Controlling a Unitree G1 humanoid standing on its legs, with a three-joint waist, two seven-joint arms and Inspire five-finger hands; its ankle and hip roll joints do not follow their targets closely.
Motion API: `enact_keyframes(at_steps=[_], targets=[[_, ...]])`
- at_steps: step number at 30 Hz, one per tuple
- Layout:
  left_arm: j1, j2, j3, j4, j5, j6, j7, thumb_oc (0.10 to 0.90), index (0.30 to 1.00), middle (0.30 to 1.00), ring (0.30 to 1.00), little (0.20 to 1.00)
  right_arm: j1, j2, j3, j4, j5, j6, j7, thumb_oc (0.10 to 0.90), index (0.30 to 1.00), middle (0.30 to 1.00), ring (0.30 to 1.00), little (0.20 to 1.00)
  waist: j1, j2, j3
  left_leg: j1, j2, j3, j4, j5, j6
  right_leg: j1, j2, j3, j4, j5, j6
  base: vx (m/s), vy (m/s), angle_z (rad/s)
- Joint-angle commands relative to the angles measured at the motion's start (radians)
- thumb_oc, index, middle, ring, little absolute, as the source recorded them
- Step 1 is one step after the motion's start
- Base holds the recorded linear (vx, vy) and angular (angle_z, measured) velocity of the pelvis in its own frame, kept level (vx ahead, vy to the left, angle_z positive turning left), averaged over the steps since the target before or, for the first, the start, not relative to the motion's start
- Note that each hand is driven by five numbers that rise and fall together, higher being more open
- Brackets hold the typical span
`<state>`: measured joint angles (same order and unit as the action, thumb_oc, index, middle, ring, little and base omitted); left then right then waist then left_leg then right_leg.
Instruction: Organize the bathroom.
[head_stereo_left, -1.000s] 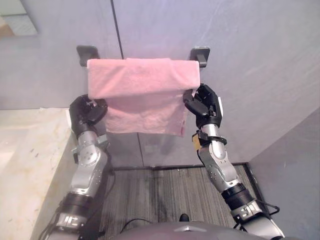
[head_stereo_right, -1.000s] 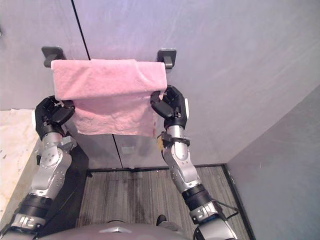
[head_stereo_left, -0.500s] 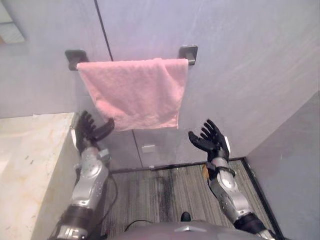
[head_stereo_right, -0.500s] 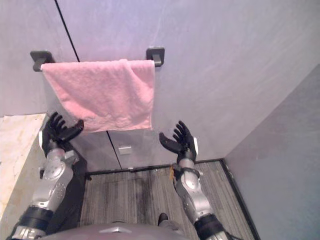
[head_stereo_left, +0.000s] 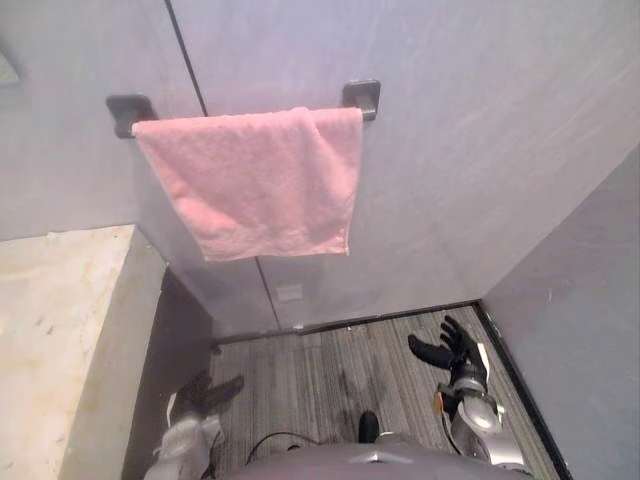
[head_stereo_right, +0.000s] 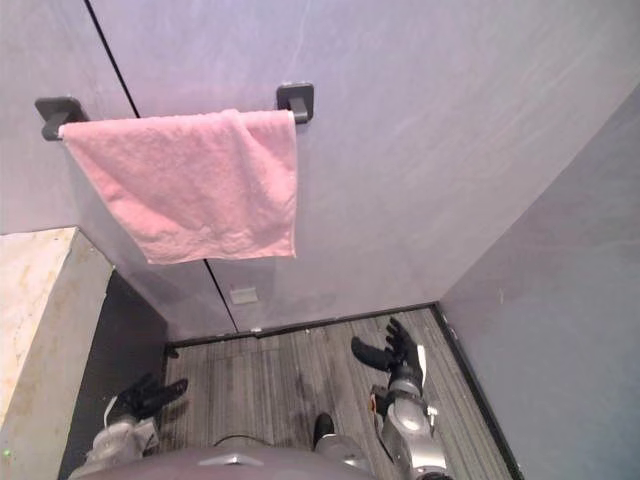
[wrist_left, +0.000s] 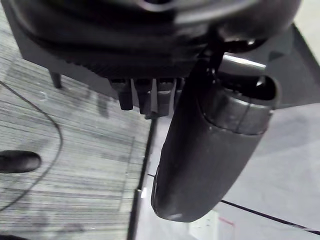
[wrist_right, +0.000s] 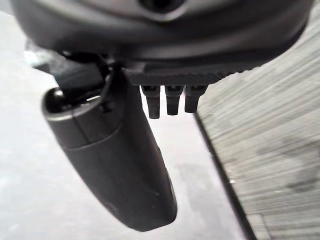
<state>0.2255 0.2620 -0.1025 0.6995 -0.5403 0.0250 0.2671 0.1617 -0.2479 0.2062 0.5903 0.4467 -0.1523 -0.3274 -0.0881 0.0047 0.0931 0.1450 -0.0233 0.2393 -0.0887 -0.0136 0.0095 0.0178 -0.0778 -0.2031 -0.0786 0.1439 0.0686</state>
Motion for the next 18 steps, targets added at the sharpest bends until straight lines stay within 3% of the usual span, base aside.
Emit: enact_keyframes(at_steps=[1,5,8,11,12,16,17,18], targets=[[-0.078,0.022,0.04,0.08,0.025,-0.078,-0.087,0.8,0.9,0.9,0.9,0.9,-0.075,-0.006,-0.044,0.002,0.02,-0.042,0.035,0.8,0.9,0.9,0.9,0.9,-0.018,0.024,0.034,-0.04,-0.021,-0.001,0.001,-0.024,0.006,0.003,-0.014,-0.044,0.085,-0.163,0.122,-0.15,0.053,-0.04],[-0.097,0.017,0.027,0.231,0.028,-0.048,-0.138,0.8,0.9,0.9,0.9,0.9,-0.09,0.003,-0.041,0.14,0.002,-0.075,0.089,0.8,0.9,0.9,0.9,0.9,-0.004,0.022,0.05,-0.072,0.0,0.018,0.001,-0.003,-0.009,-0.02,-0.04,-0.126,0.083,-0.142,0.138,-0.3,-0.007,-0.19],[-0.135,0.014,0.029,0.358,-0.006,0.008,-0.156,0.8,0.9,0.9,0.9,0.9,-0.134,0.017,-0.025,0.241,0.003,-0.075,0.129,0.8,0.9,0.9,0.9,0.9,0.016,0.037,0.065,-0.105,0.024,0.034,0.001,0.018,-0.008,-0.053,-0.045,-0.17,0.199,-0.208,0.127,-0.48,-0.022,-0.55],[-0.174,0.017,0.025,0.475,0.035,0.035,-0.208,0.8,0.9,0.9,0.9,0.9,-0.156,0.025,-0.03,0.334,-0.003,-0.068,0.154,0.8,0.9,0.9,0.9,0.9,0.014,0.064,0.065,-0.133,0.057,0.034,0.001,0.034,0.0,-0.101,-0.027,-0.1,0.442,-0.29,0.117,-0.47,-0.035,-0.09],[-0.192,0.018,0.017,0.504,0.05,0.047,-0.221,0.8,0.9,0.9,0.9,0.9,-0.16,0.022,-0.029,0.364,0.002,-0.068,0.163,0.8,0.9,0.9,0.9,0.9,0.011,0.069,0.059,-0.161,0.07,0.034,0.001,0.038,-0.002,-0.108,0.0,-0.051,0.537,-0.312,0.122,-0.41,-0.043,0.27],[-0.218,0.007,0.002,0.539,0.047,0.081,-0.218,0.8,0.9,0.9,0.9,0.9,-0.189,0.024,-0.024,0.46,0.011,-0.05,0.201,0.8,0.9,0.9,0.9,0.9,0.03,0.05,0.028,-0.268,0.069,0.015,0.001,0.05,-0.007,0.013,0.078,0.047,0.521,-0.375,0.123,-0.39,-0.103,0.42],[-0.22,0.005,-0.003,0.541,0.073,0.087,-0.22,0.8,0.9,0.9,0.9,0.9,-0.202,0.027,-0.017,0.481,0.02,-0.04,0.204,0.8,0.9,0.9,0.9,0.9,0.041,0.037,0.021,-0.297,0.058,-0.006,0.001,0.052,-0.007,0.062,0.087,0.068,0.452,-0.397,0.108,-0.36,-0.209,0.5],[-0.227,0.006,-0.037,0.552,0.084,0.093,-0.222,0.8,0.9,0.9,0.9,0.9,-0.197,0.039,-0.01,0.479,0.026,-0.028,0.195,0.8,0.9,0.9,0.9,0.9,0.059,0.032,0.01,-0.34,0.066,-0.053,0.001,0.088,-0.03,0.127,0.125,0.084,0.374,-0.48,0.068,-0.41,-0.234,0.42]])
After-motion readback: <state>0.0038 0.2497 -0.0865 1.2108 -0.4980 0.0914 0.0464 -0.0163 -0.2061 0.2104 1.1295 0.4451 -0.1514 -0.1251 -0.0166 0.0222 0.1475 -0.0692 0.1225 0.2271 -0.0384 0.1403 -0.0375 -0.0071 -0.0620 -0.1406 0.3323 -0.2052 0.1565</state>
